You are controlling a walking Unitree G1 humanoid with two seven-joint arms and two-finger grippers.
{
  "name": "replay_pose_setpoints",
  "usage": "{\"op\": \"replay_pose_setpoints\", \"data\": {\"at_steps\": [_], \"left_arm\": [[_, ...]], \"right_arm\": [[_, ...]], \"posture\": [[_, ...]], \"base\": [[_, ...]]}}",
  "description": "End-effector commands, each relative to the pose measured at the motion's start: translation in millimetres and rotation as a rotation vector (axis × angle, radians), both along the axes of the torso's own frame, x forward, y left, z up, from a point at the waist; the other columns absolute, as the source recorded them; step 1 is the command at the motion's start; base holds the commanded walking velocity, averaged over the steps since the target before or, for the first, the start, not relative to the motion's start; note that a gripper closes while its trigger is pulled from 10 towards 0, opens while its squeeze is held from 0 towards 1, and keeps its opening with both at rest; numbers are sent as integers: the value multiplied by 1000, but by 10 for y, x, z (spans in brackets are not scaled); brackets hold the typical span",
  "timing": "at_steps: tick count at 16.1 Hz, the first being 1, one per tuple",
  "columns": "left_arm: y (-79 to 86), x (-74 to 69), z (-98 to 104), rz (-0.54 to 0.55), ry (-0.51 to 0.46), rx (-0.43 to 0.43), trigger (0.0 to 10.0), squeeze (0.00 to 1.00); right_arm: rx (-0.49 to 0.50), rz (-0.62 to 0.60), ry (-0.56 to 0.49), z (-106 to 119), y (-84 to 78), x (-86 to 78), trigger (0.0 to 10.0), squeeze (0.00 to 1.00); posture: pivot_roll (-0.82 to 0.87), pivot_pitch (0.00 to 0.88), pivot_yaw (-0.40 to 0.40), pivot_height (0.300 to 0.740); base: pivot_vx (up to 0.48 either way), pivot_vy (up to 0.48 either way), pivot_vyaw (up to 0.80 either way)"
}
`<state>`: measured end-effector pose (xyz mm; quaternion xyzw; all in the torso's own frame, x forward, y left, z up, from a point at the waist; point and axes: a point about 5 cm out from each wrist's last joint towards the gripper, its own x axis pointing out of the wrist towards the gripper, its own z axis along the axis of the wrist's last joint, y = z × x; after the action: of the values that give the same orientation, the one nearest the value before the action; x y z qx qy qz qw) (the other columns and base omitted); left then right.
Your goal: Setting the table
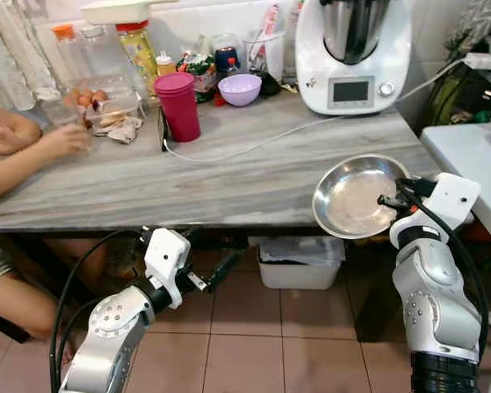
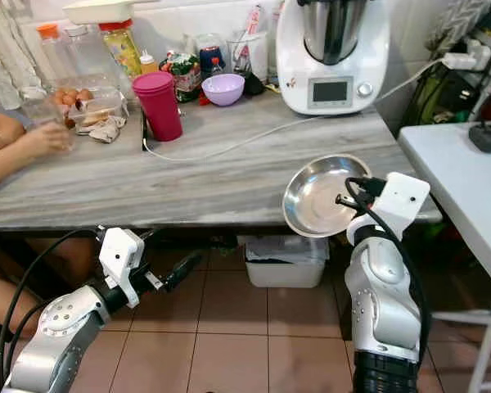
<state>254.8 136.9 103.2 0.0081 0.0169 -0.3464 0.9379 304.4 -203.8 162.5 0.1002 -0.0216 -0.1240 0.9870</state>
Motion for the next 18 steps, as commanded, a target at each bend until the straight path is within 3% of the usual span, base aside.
{"op": "replay_pose_setpoints", "data": {"at_steps": [1, 11, 14, 18], "left_arm": [[26, 15, 55, 7, -18, 3, 10000, 0], [66, 10, 112, 24, -30, -8, 10000, 0], [58, 11, 113, 36, -35, -4, 10000, 0], [54, 41, 88, 134, -26, -19, 10000, 0]], "right_arm": [[13, 33, -47, 100, 63, 41, 10000, 0], [3, 97, -89, 92, 217, 65, 10000, 0], [-3, 97, -106, 105, 211, 51, 10000, 0], [-37, 80, -133, 156, 138, 35, 10000, 0]], "posture": [[-192, 68, 123, 740], [-175, 54, 140, 740], [-173, 53, 136, 740], [-181, 55, 130, 740]], "base": [[0, 0, 0], [411, 0, 0], [0, 0, 0], [0, 0, 0]]}}
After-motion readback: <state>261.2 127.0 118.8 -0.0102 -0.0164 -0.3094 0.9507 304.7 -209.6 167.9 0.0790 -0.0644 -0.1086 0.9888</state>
